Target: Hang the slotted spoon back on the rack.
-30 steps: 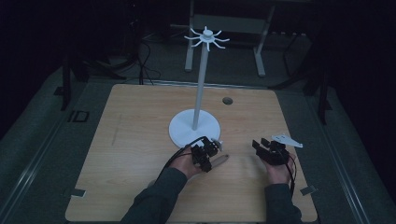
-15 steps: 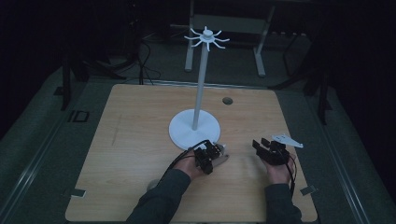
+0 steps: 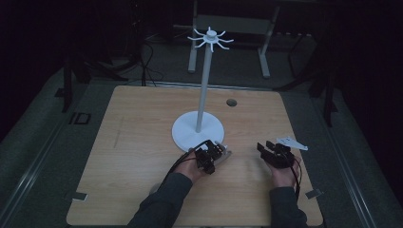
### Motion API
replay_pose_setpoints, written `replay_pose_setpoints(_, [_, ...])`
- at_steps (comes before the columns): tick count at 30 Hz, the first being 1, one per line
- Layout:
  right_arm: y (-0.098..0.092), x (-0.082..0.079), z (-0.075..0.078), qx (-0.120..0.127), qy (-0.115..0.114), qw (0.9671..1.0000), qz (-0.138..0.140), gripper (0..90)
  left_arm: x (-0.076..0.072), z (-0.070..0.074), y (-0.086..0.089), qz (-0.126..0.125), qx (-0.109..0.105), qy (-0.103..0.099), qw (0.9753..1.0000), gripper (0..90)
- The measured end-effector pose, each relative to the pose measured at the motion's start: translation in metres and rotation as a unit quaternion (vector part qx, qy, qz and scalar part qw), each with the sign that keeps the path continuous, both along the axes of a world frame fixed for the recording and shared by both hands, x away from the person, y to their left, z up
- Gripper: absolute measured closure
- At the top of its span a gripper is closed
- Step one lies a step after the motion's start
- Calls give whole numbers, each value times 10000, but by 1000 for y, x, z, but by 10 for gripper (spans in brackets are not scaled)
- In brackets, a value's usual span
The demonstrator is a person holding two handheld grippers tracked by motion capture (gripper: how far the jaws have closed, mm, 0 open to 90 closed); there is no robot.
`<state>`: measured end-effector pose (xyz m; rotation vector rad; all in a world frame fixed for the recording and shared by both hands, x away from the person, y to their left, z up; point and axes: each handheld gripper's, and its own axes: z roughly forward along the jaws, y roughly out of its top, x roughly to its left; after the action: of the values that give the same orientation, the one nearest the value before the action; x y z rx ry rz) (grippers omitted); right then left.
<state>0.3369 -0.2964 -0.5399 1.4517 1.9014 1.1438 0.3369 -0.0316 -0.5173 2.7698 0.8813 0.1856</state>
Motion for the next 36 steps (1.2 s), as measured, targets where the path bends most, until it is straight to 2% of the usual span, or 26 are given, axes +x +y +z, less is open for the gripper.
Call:
replay_pose_setpoints(1, [0, 0, 0, 0, 0, 10000, 0, 541, 0, 0, 0, 0, 0, 0, 10000, 740])
replay_pose_setpoints(4, [1, 0, 0, -29, -40, 10000, 0, 532, -1, 11, 6, 160, -148, -215, 9995, 739])
replay_pose_setpoints(5, [1, -1, 0, -32, -48, 10000, -6, 530, -1, 11, 6, 160, -148, -215, 9995, 740])
replay_pose_setpoints(10, [1, 0, -1, -55, -55, 10000, -12, 527, -7, 23, 14, 291, -440, -519, 9973, 740])
replay_pose_setpoints(15, [1, 0, -2, -68, -85, 9999, -10, 524, -13, 36, 26, 546, -862, -933, 9904, 740])
replay_pose_setpoints(19, [1, -1, -3, -51, -134, 9999, 22, 521, -16, 50, 37, 788, -1123, -1238, 9828, 740])
replay_pose_setpoints(21, [1, -1, -3, -57, -131, 9999, 23, 521, -16, 50, 37, 788, -1123, -1238, 9828, 740])
replay_pose_setpoints(22, [2, 0, -4, -82, -129, 9999, 27, 520, -19, 60, 46, 1014, -1305, -1621, 9728, 740])
replay_pose_setpoints(27, [1, 0, -5, -97, -139, 9999, -7, 522, -26, 69, 52, 1201, -1459, -2108, 9591, 740])
replay_pose_setpoints(29, [1, 0, -5, -107, -145, 9998, -8, 521, -27, 74, 55, 1286, -1565, -2223, 9537, 741])
replay_pose_setpoints(30, [1, 0, -6, -110, -150, 9998, -4, 521, -28, 76, 56, 1345, -1626, -2299, 9501, 741])
replay_pose_setpoints(31, [1, 0, -6, -119, -156, 9998, -4, 519, -29, 78, 58, 1370, -1659, -2355, 9478, 741])
replay_pose_setpoints(33, [1, 0, -6, -141, -164, 9998, -1, 519, -31, 81, 60, 1482, -1767, -2486, 9407, 741])
replay_pose_setpoints(35, [1, 0, -7, -146, -164, 9998, -7, 519, -32, 83, 61, 1528, -1823, -2587, 9362, 741])
replay_pose_setpoints(36, [1, 0, -8, -166, -166, 9997, -13, 518, -33, 84, 62, 1576, -1868, -2646, 9329, 741])
